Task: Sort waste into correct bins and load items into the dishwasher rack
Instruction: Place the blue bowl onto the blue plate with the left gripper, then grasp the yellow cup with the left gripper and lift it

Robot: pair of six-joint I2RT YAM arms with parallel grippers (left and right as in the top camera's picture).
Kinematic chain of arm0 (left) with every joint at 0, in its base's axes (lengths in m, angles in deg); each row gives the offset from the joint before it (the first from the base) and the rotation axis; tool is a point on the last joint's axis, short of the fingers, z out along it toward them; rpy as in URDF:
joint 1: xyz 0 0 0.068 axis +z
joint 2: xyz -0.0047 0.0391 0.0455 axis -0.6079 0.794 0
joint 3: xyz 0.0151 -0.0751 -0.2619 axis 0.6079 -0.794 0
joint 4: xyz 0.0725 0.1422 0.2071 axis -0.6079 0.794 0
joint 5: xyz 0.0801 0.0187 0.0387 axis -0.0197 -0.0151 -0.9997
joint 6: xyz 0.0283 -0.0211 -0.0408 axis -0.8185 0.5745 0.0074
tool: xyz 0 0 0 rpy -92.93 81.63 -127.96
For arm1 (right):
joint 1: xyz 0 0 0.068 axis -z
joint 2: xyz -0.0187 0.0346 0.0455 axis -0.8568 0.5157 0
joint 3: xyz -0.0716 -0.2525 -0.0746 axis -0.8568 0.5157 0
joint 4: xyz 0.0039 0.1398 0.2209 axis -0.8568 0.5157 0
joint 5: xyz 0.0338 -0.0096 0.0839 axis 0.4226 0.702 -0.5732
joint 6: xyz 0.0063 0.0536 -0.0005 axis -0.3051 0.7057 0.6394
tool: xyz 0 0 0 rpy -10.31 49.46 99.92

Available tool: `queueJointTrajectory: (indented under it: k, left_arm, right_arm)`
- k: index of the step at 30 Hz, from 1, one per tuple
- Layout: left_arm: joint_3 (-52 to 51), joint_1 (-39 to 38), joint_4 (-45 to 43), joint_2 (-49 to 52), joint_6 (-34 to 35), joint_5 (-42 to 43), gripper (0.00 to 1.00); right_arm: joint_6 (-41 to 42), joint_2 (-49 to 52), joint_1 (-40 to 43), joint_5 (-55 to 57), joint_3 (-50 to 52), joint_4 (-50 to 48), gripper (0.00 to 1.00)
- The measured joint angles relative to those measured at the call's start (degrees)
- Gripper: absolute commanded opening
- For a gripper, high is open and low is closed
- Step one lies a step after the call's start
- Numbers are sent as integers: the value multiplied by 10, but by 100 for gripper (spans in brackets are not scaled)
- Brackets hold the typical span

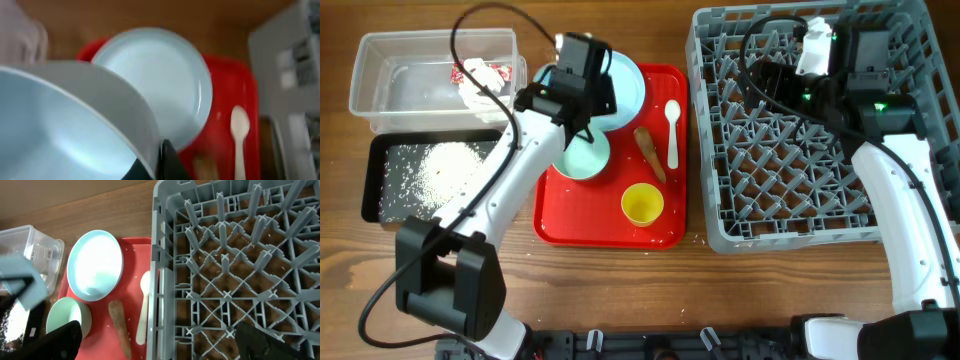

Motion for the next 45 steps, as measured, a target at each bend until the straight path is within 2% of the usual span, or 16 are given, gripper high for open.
queueJointTrajectory:
  k: [2, 4, 7, 10, 14, 19, 26, 29, 32, 34, 36, 41, 45]
  left_arm:
    - [3, 1, -103, 14, -59, -8, 8]
    - [7, 1, -159, 47, -114, 4, 8]
    - [7, 1, -174, 113, -171, 21, 9]
    - [7, 1, -153, 163, -210, 28, 11]
    - [6, 1, -122, 167, -223, 28, 14]
    - [6, 1, -35, 167, -224, 28, 17]
    - [19, 1, -37, 152, -215, 28, 30]
    - [38, 1, -30, 99, -178, 32, 33]
    - [49, -1, 14, 51, -150, 75, 34]
    - [55, -13, 91, 43, -139, 137, 41]
    - [54, -29, 153, 44, -130, 163, 46]
    - [53, -82, 332, 45, -104, 202, 52]
    - [53, -82, 393, 45, -81, 221, 57]
  right_arm:
    - [4, 0, 0, 0, 0, 3, 100]
    - [6, 0, 0, 0, 0, 3, 100]
    - [6, 0, 0, 0, 0, 4, 100]
    - [7, 0, 0, 0, 0, 5, 100]
    - [7, 0, 0, 0, 0, 5, 100]
    - [7, 0, 0, 0, 0, 3, 100]
    - [9, 0, 0, 0, 0, -5, 100]
    - [9, 0, 0, 0, 0, -5, 100]
    - [9, 0, 0, 0, 0, -5, 100]
    - [10, 0, 0, 0, 0, -5, 100]
    - [10, 0, 0, 0, 0, -7, 100]
    - [10, 0, 0, 0, 0, -4, 100]
    - [10, 0, 0, 0, 0, -4, 100]
